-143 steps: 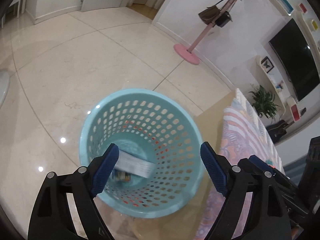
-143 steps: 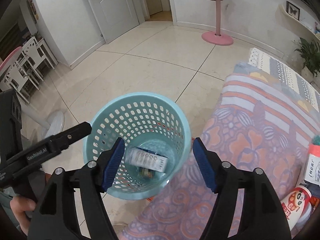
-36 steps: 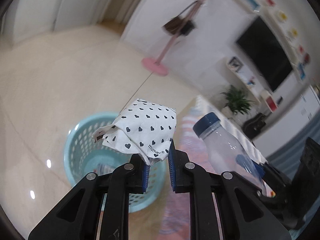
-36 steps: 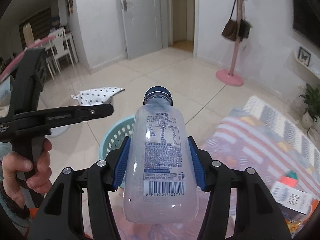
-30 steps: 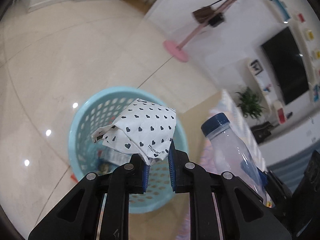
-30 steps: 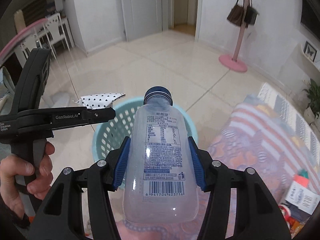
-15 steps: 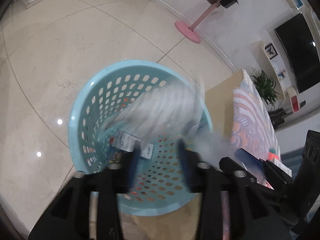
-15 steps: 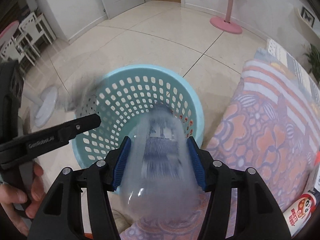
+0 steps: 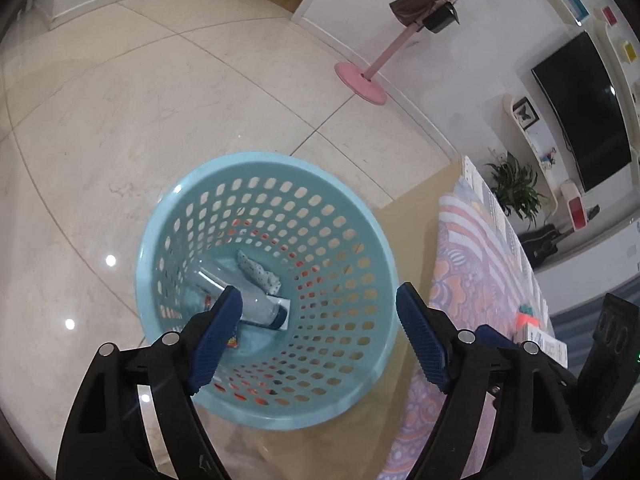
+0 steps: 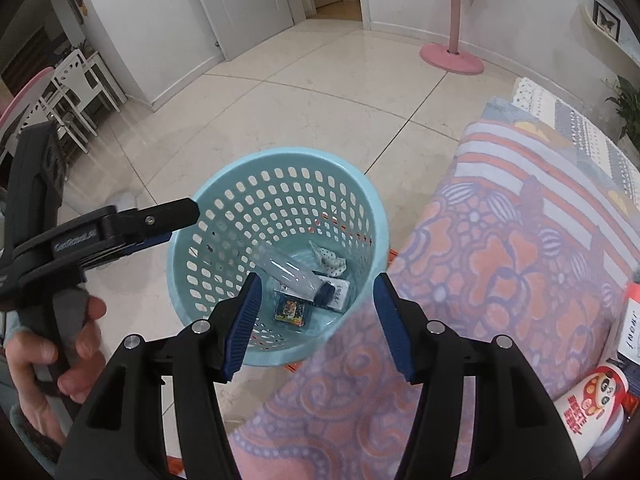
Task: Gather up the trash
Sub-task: 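Carry tissue and bottle over the wastebasket and open both tools to drop them, then grasp the white-red paper cup with the left tool while the right tool grasps the pink bottle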
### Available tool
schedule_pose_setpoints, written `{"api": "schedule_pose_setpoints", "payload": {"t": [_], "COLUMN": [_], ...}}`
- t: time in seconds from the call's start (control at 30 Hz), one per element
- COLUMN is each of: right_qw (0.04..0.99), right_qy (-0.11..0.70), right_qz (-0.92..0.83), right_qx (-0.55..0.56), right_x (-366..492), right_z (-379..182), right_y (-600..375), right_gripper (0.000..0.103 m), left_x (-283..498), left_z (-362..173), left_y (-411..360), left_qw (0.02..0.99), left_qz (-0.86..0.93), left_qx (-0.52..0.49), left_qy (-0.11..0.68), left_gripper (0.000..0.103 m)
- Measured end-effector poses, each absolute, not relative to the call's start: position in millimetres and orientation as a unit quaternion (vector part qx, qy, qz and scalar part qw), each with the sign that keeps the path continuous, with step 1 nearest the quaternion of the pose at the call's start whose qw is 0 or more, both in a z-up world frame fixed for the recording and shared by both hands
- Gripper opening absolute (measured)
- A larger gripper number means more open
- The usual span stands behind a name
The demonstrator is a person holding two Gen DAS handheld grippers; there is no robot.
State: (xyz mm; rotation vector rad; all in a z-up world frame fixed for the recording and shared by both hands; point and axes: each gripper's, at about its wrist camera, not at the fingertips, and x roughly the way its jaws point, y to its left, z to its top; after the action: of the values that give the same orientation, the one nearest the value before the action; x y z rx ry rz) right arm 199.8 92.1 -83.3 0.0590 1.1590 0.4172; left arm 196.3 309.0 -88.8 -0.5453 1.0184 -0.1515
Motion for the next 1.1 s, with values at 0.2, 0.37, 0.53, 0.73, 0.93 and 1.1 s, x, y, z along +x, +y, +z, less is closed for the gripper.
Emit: {"api": "schedule_pose_setpoints", "payload": {"t": [0.2,0.37,0.53,0.73,0.93,1.1], "right_qw": [0.835,0.864,0.896,0.918,0.919,0.911], "right_qy": [0.511,0.461,0.412,0.383,0.387,0.404], "right_qz": [0.202,0.194,0.148,0.071,0.014,-0.015], "right_qx": [0.041,0.066,0.075,0.068,0.077,0.088], "right_x": [180.4,150.0,111.5,65.1,26.7,7.0], "right_z": [-57.0,-18.1,17.0,32.4,19.6,-4.2], "right_y": [63.7,17.3,-48.1,-125.5,-194.2,-238.0], "right_gripper": [0.055,0.055,0.055,0.055,0.056,0.059], "left_x": [186.9,167.8,148.8,135.3,142.5,147.5], "left_z": [-66.3,-33.6,-14.5,-11.2,-41.6,-66.9], "left_y": [280.8,233.0,172.6,89.5,19.3,-15.8], "left_qw": [0.848,0.863,0.862,0.856,0.830,0.820], "left_qz": [-0.096,-0.150,-0.220,-0.292,-0.324,-0.322], "left_qx": [-0.234,-0.207,-0.188,-0.136,-0.095,-0.065], "left_qy": [0.466,0.435,0.415,0.405,0.444,0.469], "left_gripper": [0.078,0.078,0.078,0.085,0.085,0.085]}}
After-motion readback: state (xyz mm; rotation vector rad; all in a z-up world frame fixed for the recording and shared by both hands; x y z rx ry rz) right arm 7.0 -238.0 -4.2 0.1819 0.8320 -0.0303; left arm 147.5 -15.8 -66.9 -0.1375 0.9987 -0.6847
